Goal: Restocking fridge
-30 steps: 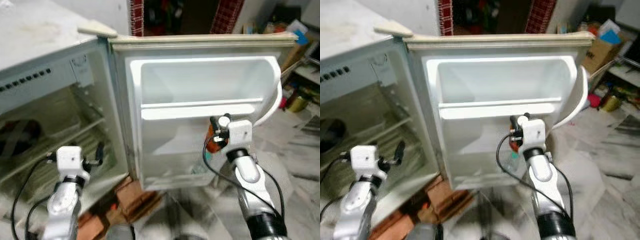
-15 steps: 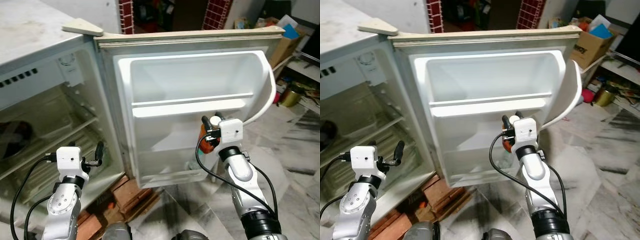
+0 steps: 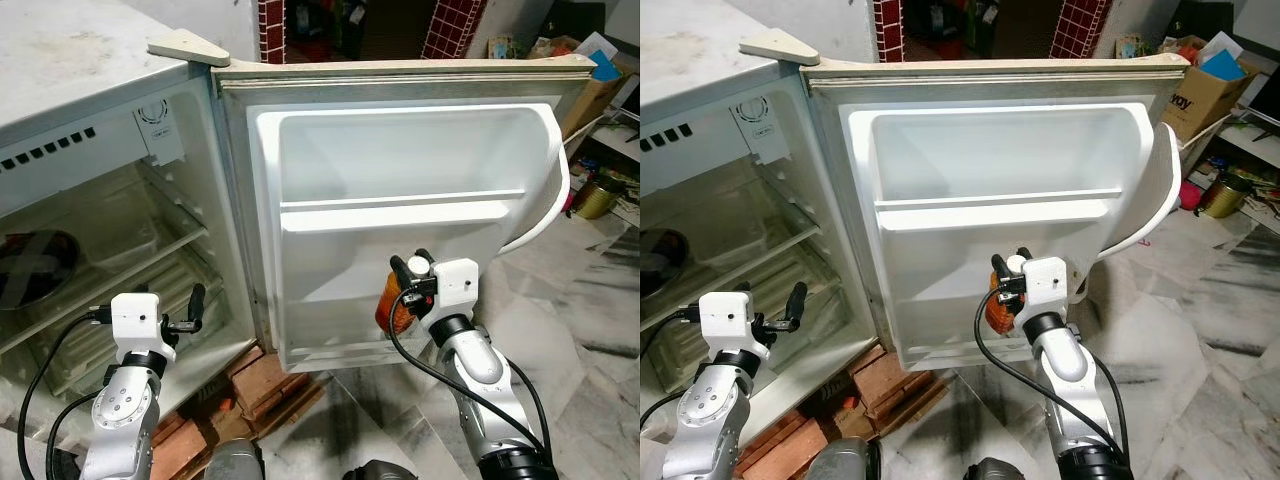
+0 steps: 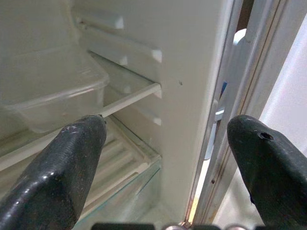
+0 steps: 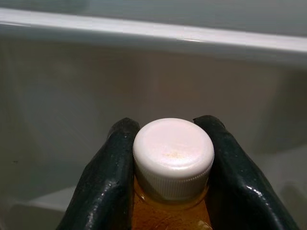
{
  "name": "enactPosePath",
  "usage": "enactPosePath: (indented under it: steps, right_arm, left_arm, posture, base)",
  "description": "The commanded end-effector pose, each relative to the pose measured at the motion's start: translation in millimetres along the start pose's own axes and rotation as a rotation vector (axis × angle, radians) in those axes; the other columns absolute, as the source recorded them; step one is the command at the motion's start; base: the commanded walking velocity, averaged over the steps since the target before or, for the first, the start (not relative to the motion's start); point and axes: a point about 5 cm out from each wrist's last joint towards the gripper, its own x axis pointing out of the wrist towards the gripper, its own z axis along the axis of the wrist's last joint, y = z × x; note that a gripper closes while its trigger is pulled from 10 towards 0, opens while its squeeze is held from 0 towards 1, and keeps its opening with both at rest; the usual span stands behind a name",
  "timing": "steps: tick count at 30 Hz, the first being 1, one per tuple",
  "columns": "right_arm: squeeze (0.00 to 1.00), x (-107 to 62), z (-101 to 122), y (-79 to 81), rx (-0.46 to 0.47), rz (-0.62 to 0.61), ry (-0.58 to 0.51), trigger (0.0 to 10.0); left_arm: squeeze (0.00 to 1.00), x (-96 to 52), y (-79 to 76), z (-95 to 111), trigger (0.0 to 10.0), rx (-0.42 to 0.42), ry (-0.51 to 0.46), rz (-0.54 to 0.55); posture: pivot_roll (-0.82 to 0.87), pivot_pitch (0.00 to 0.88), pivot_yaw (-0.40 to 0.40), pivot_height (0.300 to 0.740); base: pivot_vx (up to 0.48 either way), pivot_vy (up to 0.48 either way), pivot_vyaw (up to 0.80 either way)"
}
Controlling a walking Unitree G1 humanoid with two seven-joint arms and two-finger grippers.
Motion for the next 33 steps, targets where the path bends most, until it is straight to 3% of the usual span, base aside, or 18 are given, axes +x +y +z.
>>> enactPosePath:
  steps: [1, 17, 33]
  right_arm:
    - [0.00, 3.3, 6.3, -1.5, -0.010, -0.009, -0.030, 10.0]
    - [0.00, 9.0, 9.4, -2.0, -0.017, -0.010, -0.040, 10.0]
    - [0.00, 17.9, 13.7, -2.4, -0.039, -0.012, -0.060, 10.0]
  left_arm:
    - [0.00, -0.3, -0.9, 0.3, 10.0, 0.006, 0.005, -0.009]
    - [0.00, 0.1, -1.7, 0.5, 10.0, 0.005, 0.007, -0.013]
    - [0.00, 2.8, -0.3, 3.2, 10.0, 0.017, 0.003, -0.023]
  posture:
    - [0.09, 0.043, -0.037, 0.735]
    - [0.10, 0.042, -0.037, 0.620]
    - [0.11, 0.044, -0.038, 0.620]
  base:
    - [0.000, 0.000, 0.00]
    - [0.000, 0.000, 0.00]
    - [0.000, 0.000, 0.00]
